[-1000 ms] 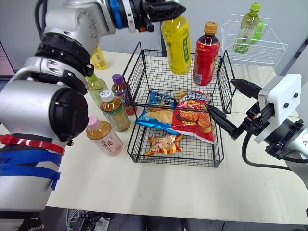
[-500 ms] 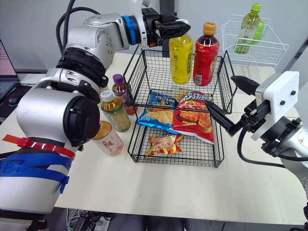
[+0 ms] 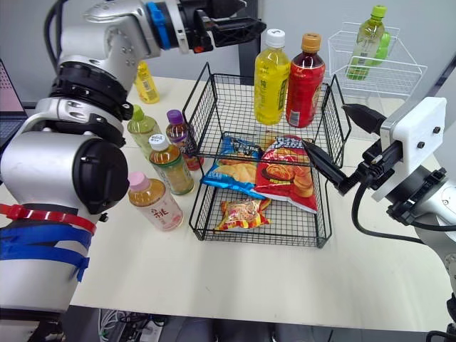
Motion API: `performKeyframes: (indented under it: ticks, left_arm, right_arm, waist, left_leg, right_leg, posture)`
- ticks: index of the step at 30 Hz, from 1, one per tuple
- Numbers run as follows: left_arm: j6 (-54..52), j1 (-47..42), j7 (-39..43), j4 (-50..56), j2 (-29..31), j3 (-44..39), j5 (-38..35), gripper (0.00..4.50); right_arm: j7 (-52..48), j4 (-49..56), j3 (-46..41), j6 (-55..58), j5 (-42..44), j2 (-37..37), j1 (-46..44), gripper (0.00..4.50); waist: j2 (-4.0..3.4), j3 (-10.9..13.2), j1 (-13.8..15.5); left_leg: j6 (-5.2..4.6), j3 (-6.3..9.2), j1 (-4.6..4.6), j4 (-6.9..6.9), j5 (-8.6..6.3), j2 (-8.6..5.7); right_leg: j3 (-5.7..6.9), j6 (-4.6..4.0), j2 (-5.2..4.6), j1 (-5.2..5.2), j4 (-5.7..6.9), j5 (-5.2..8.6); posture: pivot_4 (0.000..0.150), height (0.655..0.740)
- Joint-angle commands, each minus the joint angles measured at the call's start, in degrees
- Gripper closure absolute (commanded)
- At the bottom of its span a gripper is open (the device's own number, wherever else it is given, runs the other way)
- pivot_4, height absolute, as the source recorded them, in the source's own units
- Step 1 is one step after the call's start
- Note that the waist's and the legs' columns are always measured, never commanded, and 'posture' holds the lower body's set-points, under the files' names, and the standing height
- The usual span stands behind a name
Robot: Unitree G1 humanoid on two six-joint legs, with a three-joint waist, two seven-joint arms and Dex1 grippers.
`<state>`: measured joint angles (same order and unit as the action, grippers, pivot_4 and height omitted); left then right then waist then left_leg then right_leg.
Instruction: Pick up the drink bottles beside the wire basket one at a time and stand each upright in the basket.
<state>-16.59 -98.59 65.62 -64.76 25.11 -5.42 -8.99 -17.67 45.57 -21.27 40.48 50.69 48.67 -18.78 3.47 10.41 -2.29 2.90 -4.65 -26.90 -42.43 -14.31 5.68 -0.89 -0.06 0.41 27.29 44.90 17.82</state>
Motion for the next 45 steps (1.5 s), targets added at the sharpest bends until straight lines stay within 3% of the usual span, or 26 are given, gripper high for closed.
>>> performKeyframes:
  ticks: [1, 10, 18, 25, 31, 37, 45]
  left_arm:
    - [-3.4, 1.4, 0.9, 8.8, 4.7, -1.2, -1.6, 0.04]
    - [-13.5, 18.6, -1.3, 31.5, 22.6, -6.0, -3.9, 0.04]
    - [-14.1, 49.0, -5.3, 47.1, 33.4, -20.1, -7.4, 0.04]
    - [-11.6, 75.8, -8.5, 56.2, 28.6, -34.5, -12.3, 0.04]
    - [-12.6, 89.9, -13.7, 64.1, 22.6, -41.0, -15.7, 0.04]
    - [-13.1, 95.7, -17.3, 69.0, 20.2, -42.6, -18.7, 0.04]
    - [-14.4, 94.9, -20.6, 70.9, 21.2, -41.2, -22.3, 0.04]
  right_arm:
    - [-1.3, -0.6, -0.9, -1.4, 0.0, 0.5, -1.5, 0.0]
    - [-9.9, -6.0, 0.6, -1.3, 2.5, 2.3, -6.1, 0.0]
    - [-19.4, -10.8, 4.3, -1.9, 1.8, 4.1, -9.8, 0.0]
    - [-27.2, -14.5, 6.5, -2.2, 0.7, 5.8, -11.1, 0.0]
    - [-31.9, -15.0, 8.2, -1.6, 0.4, 6.4, -11.6, 0.0]
    - [-34.1, -15.2, 9.8, -2.1, -0.1, 5.4, -12.3, 0.0]
    - [-33.3, -15.0, 10.1, -1.9, 0.1, 4.0, -13.2, 0.0]
  waist:
    - [0.0, 0.0, -0.2]
    - [-0.05, 0.0, -0.7]
    - [-0.06, 0.0, -0.7]
    - [-0.02, -0.1, 0.1]
    - [0.03, -0.1, 0.6]
    - [0.06, -0.1, 0.7]
    - [0.05, -0.1, 0.6]
  left_leg:
    - [0.0, 0.02, 0.0, 0.0, 0.0, 0.02]
    - [0.0, 0.05, -0.01, -0.15, 0.0, 0.05]
    - [-0.01, 0.06, 0.0, -0.4, 0.0, 0.1]
    - [-0.05, 0.01, 0.0, -0.43, -0.03, 0.12]
    - [-0.09, 0.02, -0.01, -0.43, -0.06, 0.13]
    - [-0.11, 0.01, 0.0, -0.43, -0.06, 0.12]
    - [-0.1, 0.0, 0.01, -0.43, -0.06, 0.13]
  right_leg:
    - [0.02, 0.0, 0.01, 0.0, 0.01, 0.0]
    - [0.05, -0.01, 0.0, -0.02, 0.09, -0.01]
    - [0.06, -0.11, -0.02, -0.07, 0.16, -0.07]
    - [0.07, -0.13, -0.09, -0.07, 0.13, -0.08]
    - [0.08, -0.11, -0.14, -0.07, 0.13, -0.07]
    - [0.11, -0.1, -0.31, -0.08, 0.12, -0.06]
    - [0.11, -0.1, -0.34, -0.07, 0.11, -0.06]
  posture:
    - [0.15, 0.6736]
    - [0.15, 0.6736]
    - [0.15, 0.6736]
    - [0.15, 0.6736]
    - [0.15, 0.6736]
    - [0.15, 0.6736]
    - [0.15, 0.6736]
